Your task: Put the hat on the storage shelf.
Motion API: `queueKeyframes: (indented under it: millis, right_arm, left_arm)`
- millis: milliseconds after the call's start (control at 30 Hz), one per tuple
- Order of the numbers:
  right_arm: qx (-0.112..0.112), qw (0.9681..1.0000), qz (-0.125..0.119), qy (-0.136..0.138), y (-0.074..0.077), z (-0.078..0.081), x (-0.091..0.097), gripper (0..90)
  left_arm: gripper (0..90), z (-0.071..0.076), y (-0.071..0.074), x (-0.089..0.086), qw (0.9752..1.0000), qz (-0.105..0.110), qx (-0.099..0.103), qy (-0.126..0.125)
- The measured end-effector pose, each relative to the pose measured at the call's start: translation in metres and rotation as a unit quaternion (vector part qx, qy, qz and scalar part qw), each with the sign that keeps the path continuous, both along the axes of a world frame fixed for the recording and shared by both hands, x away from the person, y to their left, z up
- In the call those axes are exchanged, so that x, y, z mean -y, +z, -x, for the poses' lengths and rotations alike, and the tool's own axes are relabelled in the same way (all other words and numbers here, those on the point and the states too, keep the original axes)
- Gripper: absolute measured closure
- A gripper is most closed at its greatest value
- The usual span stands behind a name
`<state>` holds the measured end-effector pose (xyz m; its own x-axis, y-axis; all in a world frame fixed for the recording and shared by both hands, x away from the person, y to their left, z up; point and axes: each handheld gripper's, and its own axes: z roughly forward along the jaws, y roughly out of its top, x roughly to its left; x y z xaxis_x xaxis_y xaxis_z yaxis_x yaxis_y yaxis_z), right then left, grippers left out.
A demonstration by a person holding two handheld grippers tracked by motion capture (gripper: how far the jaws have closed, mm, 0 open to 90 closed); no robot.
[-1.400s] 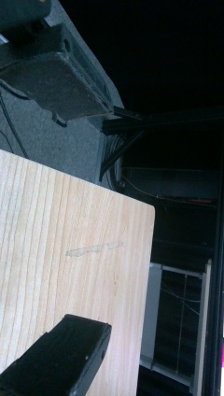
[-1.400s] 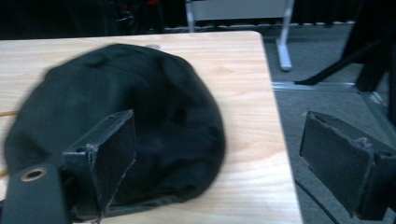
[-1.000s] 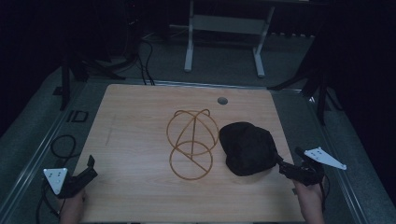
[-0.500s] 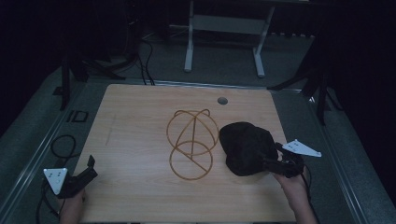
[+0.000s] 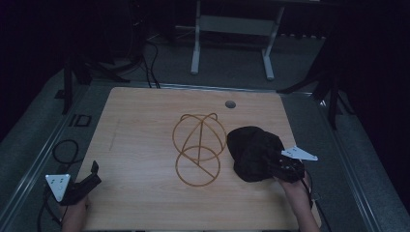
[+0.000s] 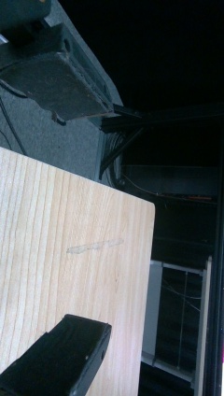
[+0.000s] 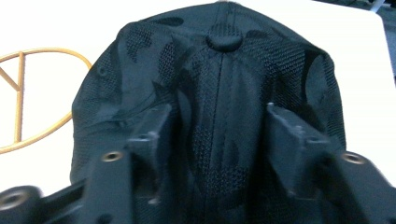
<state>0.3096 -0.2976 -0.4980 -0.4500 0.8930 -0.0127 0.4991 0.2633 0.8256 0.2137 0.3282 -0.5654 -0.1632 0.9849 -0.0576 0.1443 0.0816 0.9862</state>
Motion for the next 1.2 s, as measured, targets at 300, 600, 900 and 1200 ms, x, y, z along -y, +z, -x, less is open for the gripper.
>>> queueKeyframes:
  millis: [300, 600, 900, 1200]
  right_arm:
    - [-0.010, 0.9999, -0.001, -0.014, -0.008, -0.002, -0.002, 73.6]
    - [-0.001, 0.9997, -0.001, -0.025, -0.004, -0.002, -0.003, 85.6]
    - [0.016, 0.9994, -0.003, -0.030, 0.014, 0.000, 0.000, 86.3]
    - [0.037, 0.9988, -0.014, -0.029, 0.034, 0.005, 0.004, 86.4]
  left_arm:
    - [0.6, 0.000, 0.000, 0.000, 1.0000, 0.000, 0.000, 0.001]
    - [0.6, 0.000, 0.000, 0.000, 1.0000, 0.000, 0.000, 0.000]
    - [0.6, 0.000, 0.000, 0.000, 1.0000, 0.002, 0.000, 0.000]
    - [0.6, 0.000, 0.000, 0.000, 1.0000, 0.003, 0.001, 0.001]
